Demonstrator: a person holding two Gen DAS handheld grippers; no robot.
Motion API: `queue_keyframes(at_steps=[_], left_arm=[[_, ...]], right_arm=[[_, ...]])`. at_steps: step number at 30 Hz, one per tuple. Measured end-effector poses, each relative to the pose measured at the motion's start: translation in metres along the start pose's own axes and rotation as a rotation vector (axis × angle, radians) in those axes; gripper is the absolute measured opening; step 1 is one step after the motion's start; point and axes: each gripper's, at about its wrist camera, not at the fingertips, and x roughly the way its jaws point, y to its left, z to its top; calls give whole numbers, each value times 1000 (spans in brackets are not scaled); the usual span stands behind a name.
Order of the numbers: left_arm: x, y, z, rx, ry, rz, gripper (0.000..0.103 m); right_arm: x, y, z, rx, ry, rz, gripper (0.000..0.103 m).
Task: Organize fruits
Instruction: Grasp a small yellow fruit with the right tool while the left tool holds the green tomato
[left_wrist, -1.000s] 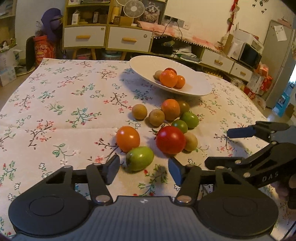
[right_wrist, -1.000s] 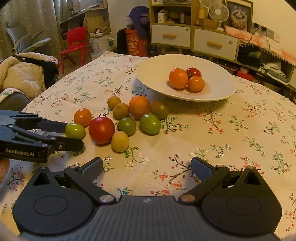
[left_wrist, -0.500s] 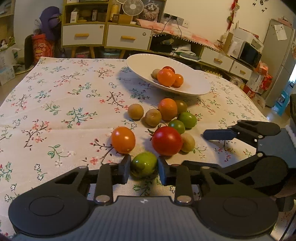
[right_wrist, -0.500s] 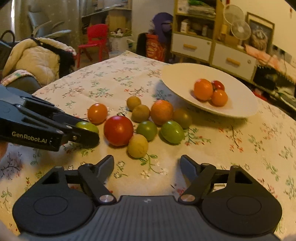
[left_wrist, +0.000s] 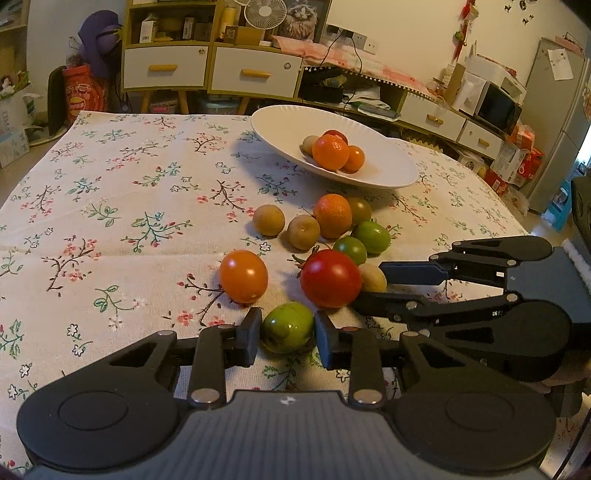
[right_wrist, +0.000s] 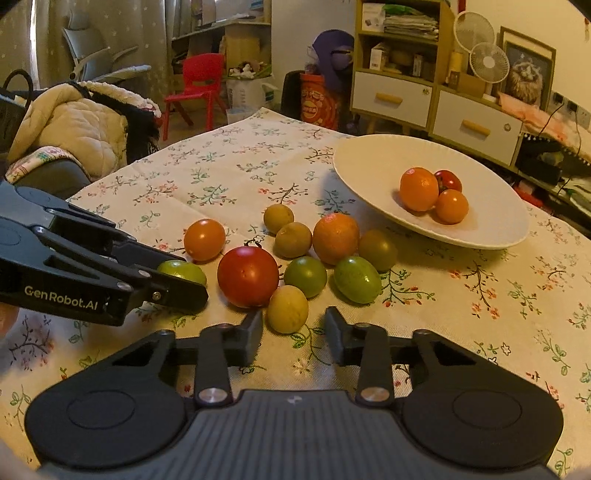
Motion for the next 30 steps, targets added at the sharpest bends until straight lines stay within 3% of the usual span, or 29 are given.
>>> queue_keyframes(at_steps=[5, 30], left_arm=[[0, 0, 0, -2, 1, 0, 27], [-11, 0, 8, -49, -4, -38, 27]], right_arm=[[0, -3, 2, 29, 5, 24, 22], [-16, -14, 11, 147, 19, 57, 22]])
